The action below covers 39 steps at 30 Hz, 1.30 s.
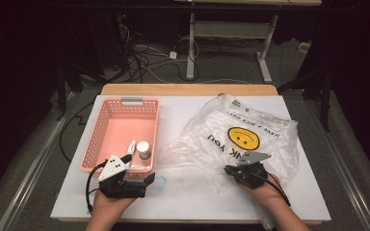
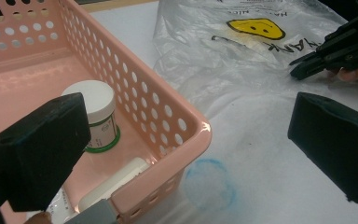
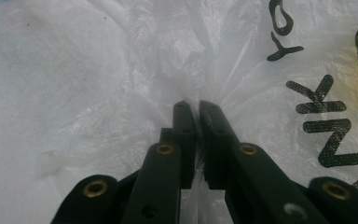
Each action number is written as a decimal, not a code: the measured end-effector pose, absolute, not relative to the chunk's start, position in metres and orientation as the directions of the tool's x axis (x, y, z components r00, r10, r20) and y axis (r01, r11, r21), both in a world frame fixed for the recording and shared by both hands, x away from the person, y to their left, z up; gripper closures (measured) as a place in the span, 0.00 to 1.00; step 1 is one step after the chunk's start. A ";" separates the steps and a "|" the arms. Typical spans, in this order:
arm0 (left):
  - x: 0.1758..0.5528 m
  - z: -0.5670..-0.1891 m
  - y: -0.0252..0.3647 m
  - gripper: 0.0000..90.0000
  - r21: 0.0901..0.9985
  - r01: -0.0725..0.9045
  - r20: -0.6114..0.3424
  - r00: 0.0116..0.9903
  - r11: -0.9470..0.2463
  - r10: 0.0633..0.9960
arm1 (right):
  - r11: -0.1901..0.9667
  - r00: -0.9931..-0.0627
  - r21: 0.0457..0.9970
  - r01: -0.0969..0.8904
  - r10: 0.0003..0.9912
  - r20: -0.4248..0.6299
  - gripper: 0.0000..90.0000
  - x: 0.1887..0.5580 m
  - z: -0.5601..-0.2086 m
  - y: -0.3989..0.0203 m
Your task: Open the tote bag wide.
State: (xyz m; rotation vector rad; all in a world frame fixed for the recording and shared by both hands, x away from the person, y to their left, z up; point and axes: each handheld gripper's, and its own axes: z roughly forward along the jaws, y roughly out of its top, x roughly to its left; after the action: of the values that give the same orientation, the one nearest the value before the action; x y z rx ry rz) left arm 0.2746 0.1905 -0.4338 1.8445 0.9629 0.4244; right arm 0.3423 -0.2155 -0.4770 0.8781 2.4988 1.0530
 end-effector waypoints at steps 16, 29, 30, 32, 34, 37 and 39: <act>0.274 -0.433 0.192 0.00 0.878 0.427 -0.115 0.626 -0.216 0.771 | 0.486 -0.759 0.782 0.391 0.650 -0.025 0.96 0.338 -0.464 -0.224; 0.274 -0.433 0.191 0.00 0.879 0.425 -0.114 0.629 -0.218 0.769 | 0.442 -0.748 0.827 0.349 0.662 -0.038 1.00 0.338 -0.454 -0.228; 0.274 -0.433 0.191 0.00 0.879 0.425 -0.115 0.628 -0.216 0.769 | 0.436 -0.747 0.831 0.344 0.664 -0.039 1.00 0.338 -0.453 -0.228; 0.274 -0.433 0.192 0.00 0.879 0.425 -0.115 0.627 -0.215 0.771 | 0.425 -0.745 0.839 0.340 0.666 -0.035 1.00 0.338 -0.451 -0.228; 0.274 -0.433 0.192 0.00 0.879 0.427 -0.117 0.624 -0.212 0.773 | 0.416 -0.743 0.846 0.334 0.669 -0.036 1.00 0.337 -0.449 -0.229; 0.273 -0.434 0.192 0.00 0.880 0.426 -0.117 0.623 -0.211 0.773 | 0.408 -0.741 0.855 0.321 0.670 -0.041 1.00 0.337 -0.446 -0.230; 0.273 -0.434 0.193 0.00 0.879 0.428 -0.117 0.622 -0.210 0.775 | 0.396 -0.738 0.864 0.312 0.673 -0.043 1.00 0.337 -0.443 -0.231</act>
State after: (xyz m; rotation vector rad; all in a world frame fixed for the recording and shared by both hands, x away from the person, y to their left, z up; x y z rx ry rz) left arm 0.2732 0.1932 -0.4336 1.8417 0.9652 0.4331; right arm 0.3375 -0.2307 -0.4433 0.8492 2.2728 1.2823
